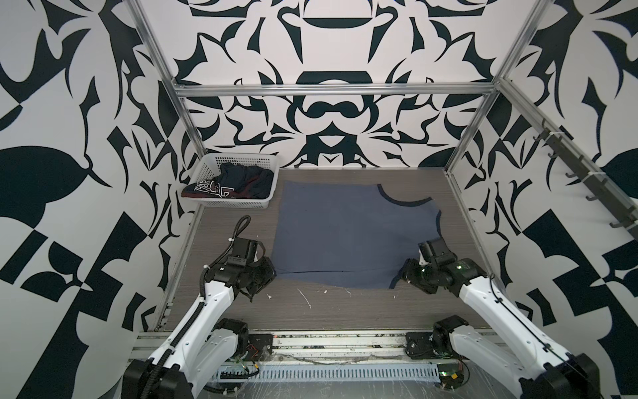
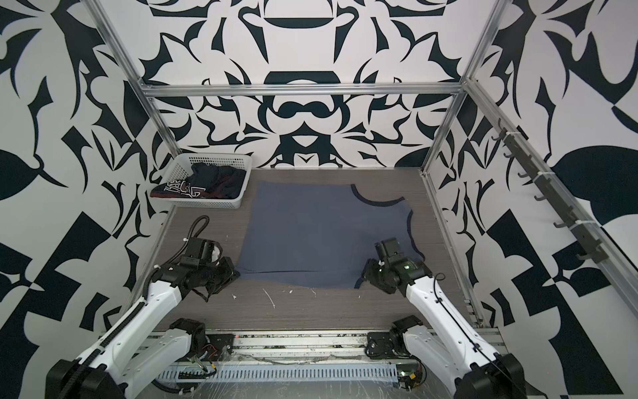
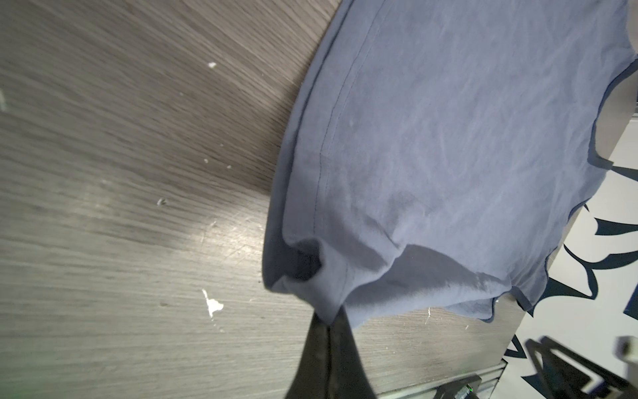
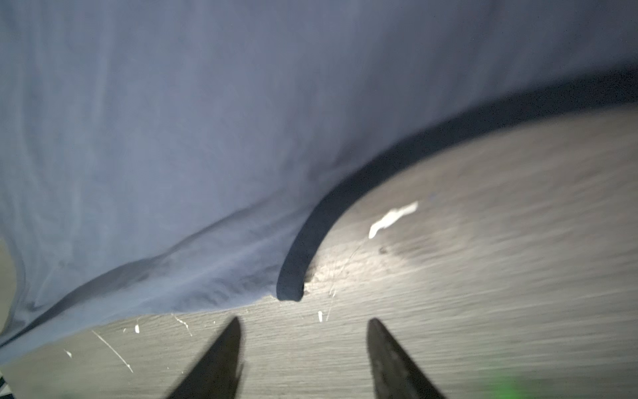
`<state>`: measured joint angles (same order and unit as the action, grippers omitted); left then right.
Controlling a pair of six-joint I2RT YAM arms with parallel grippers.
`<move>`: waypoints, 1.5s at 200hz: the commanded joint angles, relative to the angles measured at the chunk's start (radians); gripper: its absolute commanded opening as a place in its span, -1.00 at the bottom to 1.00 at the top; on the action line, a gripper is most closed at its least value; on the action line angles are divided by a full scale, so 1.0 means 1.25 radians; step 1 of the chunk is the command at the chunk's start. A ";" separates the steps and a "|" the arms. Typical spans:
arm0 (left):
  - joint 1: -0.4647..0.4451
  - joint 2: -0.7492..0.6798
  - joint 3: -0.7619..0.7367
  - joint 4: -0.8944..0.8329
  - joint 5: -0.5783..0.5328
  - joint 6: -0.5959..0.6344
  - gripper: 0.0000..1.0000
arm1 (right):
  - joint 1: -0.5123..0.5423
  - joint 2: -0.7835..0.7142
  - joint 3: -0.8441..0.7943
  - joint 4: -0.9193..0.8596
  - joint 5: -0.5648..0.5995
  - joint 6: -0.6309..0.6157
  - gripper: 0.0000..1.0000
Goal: Fold and stack the tank tops
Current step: 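Hold the hem with the left gripper while the right gripper grasps the armhole trim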
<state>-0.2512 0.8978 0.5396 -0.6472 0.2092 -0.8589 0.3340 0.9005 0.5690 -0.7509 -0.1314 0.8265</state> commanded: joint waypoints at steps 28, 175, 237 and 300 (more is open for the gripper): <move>-0.003 0.006 -0.005 0.003 -0.019 0.013 -1.00 | 0.076 0.030 -0.059 0.148 0.003 0.132 0.01; -0.005 0.033 -0.013 0.010 -0.024 0.013 -1.00 | 0.129 0.101 -0.095 0.177 0.041 0.148 -0.81; -0.042 0.034 -0.005 -0.012 -0.059 0.007 -0.99 | 0.135 0.014 -0.035 -0.010 0.093 0.132 -1.00; -0.125 0.041 -0.033 -0.052 -0.131 -0.052 -0.90 | 0.135 0.012 -0.067 -0.021 0.035 0.113 -1.00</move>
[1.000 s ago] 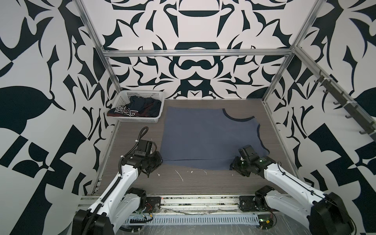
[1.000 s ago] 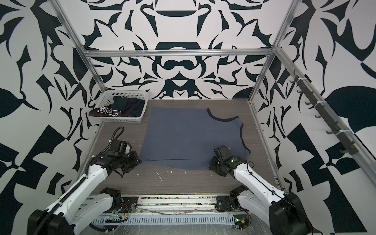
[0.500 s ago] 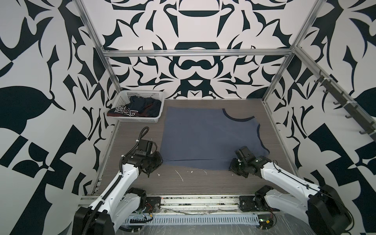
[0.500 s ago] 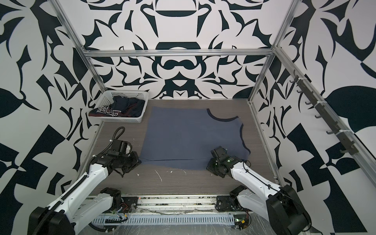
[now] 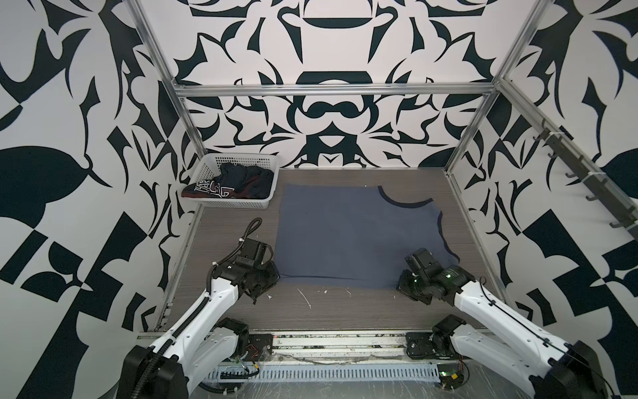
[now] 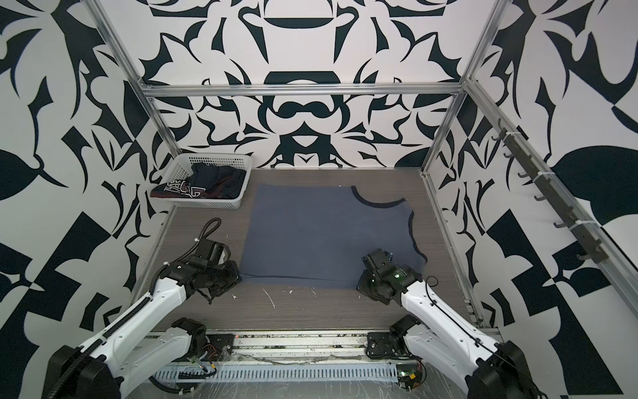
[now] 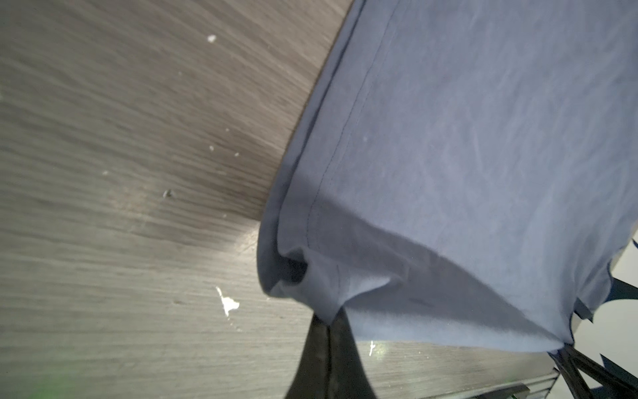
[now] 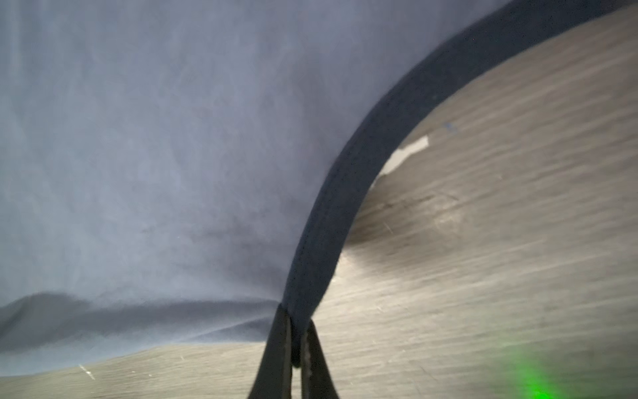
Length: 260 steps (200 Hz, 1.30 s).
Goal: Fold and stack the tank tops
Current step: 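Hold the hem with the left gripper while the right gripper grasps the armhole trim, then lift the tank top's near edge with both grippers toward the far edge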
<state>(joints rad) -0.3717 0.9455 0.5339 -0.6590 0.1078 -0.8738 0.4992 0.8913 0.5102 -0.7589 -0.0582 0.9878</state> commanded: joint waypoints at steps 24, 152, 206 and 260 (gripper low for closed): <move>-0.053 0.017 -0.047 -0.005 -0.049 -0.056 -0.75 | 0.003 0.060 -0.013 0.004 -0.033 -0.041 -0.81; -0.065 -0.119 -0.058 -0.097 -0.183 -0.140 0.06 | 0.037 0.068 -0.020 0.062 -0.061 -0.049 -0.21; -0.066 -0.025 -0.079 -0.020 -0.122 -0.123 -0.26 | 0.056 0.115 -0.006 0.061 -0.031 -0.058 -0.57; -0.067 0.016 -0.083 0.008 -0.112 -0.116 -0.51 | 0.073 0.101 0.023 -0.049 0.014 -0.070 -0.80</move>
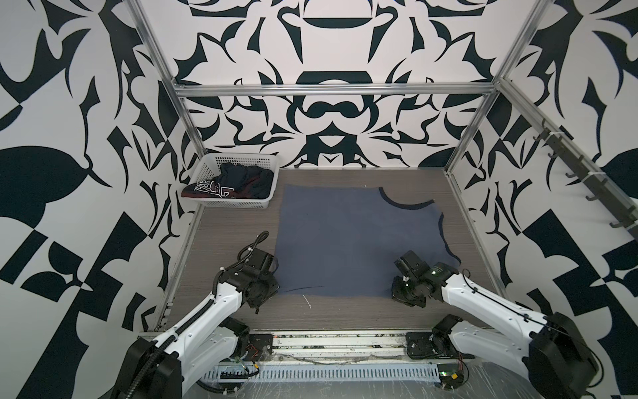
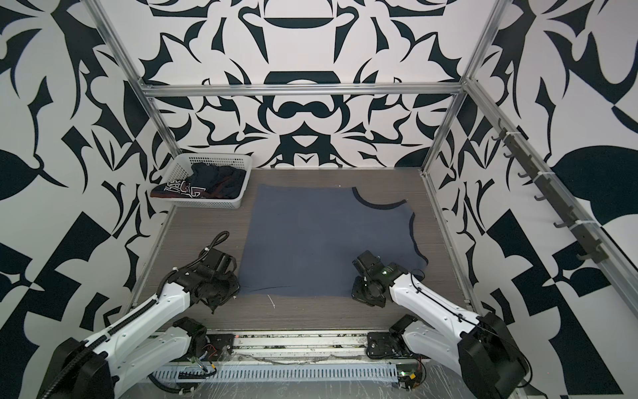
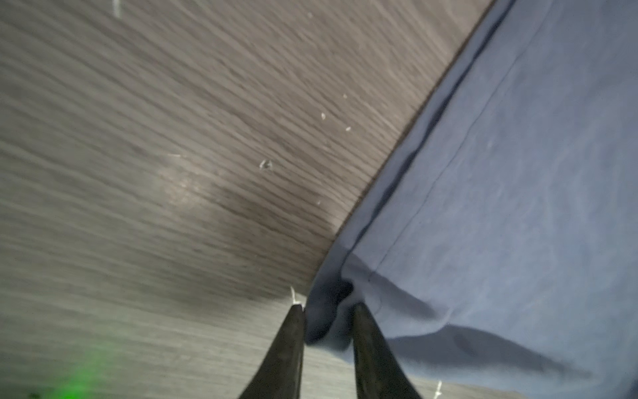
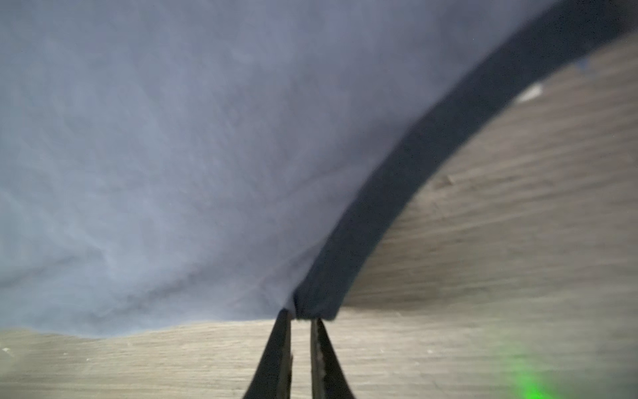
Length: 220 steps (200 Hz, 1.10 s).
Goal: Fold and stack the tank tops
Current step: 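Lift the tank top's near edge with both grippers toward the far edge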
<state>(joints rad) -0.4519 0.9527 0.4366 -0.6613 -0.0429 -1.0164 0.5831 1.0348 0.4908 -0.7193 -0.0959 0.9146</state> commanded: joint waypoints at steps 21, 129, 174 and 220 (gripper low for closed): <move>-0.006 0.019 -0.008 0.017 0.012 -0.002 -0.62 | 0.005 -0.025 0.047 -0.101 0.060 -0.020 -0.88; -0.014 0.002 -0.015 0.011 0.002 -0.011 -0.86 | 0.005 -0.002 -0.001 0.023 0.005 -0.013 -0.28; -0.016 -0.003 -0.012 0.012 0.003 -0.008 -0.89 | 0.005 0.044 -0.010 0.040 0.029 -0.010 -0.27; -0.016 -0.002 -0.011 0.012 0.006 -0.008 -0.94 | 0.005 0.058 -0.013 0.028 0.058 -0.016 -0.32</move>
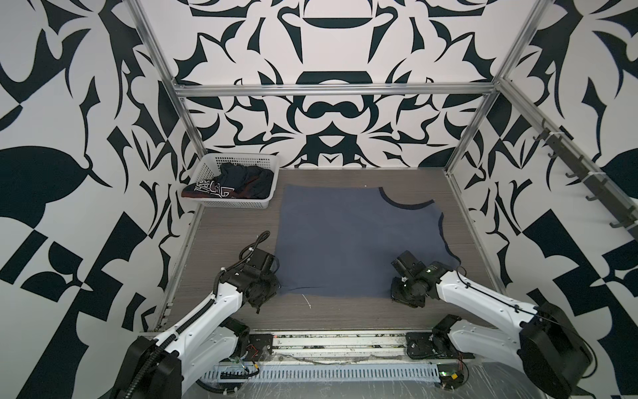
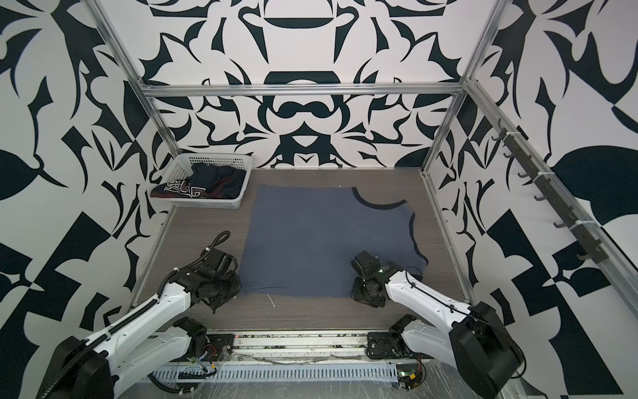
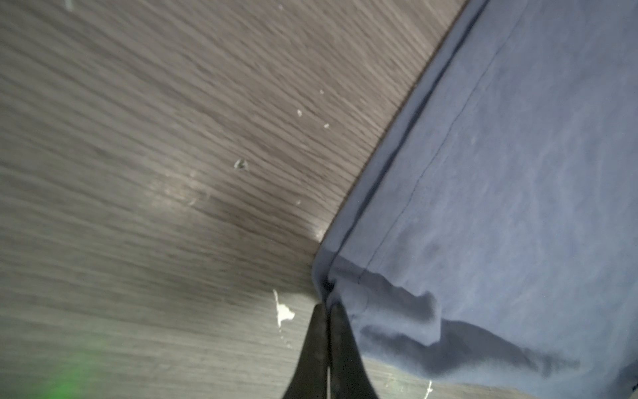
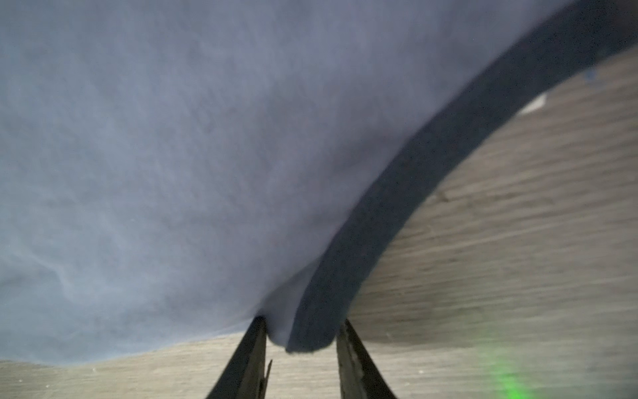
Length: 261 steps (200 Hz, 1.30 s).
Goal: Fold and stack the tank tops
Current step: 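Lift the tank top's near edge with both grippers toward the far edge, then lay the lifted near edge over the far half with both grippers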
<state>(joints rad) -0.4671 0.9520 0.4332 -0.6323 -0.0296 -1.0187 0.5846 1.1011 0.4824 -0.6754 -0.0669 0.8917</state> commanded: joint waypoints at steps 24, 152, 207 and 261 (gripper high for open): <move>-0.004 -0.004 -0.004 -0.011 -0.003 -0.007 -0.96 | 0.004 0.009 -0.003 -0.006 0.036 0.000 -0.60; -0.009 0.001 0.139 -0.034 -0.054 -0.022 -1.00 | 0.005 0.010 0.161 -0.125 0.011 -0.065 -1.00; -0.006 0.131 0.301 -0.043 -0.184 0.004 -1.00 | -0.044 0.188 0.356 -0.178 0.038 -0.225 -1.00; 0.050 0.349 0.465 -0.013 -0.217 0.070 -1.00 | -0.193 0.326 0.490 -0.149 -0.014 -0.339 -1.00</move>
<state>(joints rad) -0.4370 1.2854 0.9352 -0.6441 -0.2485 -0.9798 0.3969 1.4628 1.0149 -0.8558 -0.0601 0.5636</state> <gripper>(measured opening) 0.051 0.054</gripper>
